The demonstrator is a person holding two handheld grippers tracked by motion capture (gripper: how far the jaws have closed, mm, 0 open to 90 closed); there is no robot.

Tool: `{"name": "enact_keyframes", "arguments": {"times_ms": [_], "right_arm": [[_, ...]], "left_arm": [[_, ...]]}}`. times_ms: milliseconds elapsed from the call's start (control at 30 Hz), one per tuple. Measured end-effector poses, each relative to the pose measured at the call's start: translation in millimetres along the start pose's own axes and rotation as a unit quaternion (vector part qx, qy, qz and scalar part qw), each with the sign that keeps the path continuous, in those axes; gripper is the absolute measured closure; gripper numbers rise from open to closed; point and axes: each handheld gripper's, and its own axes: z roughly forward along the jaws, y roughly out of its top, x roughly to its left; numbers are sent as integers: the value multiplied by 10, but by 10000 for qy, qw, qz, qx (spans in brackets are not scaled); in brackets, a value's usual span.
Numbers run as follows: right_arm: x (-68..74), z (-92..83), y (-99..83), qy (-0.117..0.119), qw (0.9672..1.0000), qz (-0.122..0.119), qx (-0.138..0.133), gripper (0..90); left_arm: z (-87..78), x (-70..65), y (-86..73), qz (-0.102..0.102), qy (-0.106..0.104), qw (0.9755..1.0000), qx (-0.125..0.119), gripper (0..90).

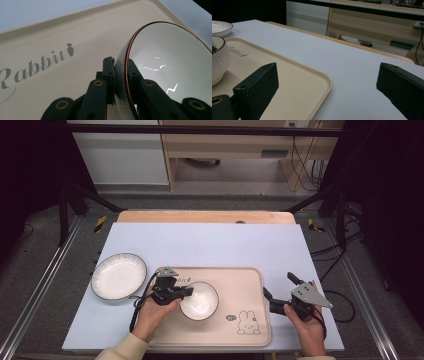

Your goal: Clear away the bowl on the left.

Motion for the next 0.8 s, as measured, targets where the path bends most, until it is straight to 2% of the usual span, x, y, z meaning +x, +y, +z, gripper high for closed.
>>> {"name": "enact_keyframes", "arguments": {"times_ms": [400, 800], "right_arm": [[3, 8, -3, 17, 10000, 11, 8, 42], [7, 11, -6, 19, 10000, 28, 26, 41]], "left_arm": [[13, 22, 11, -127, 12, 9999, 71, 813], [61, 4, 17, -155, 86, 9998, 58, 806]]}}
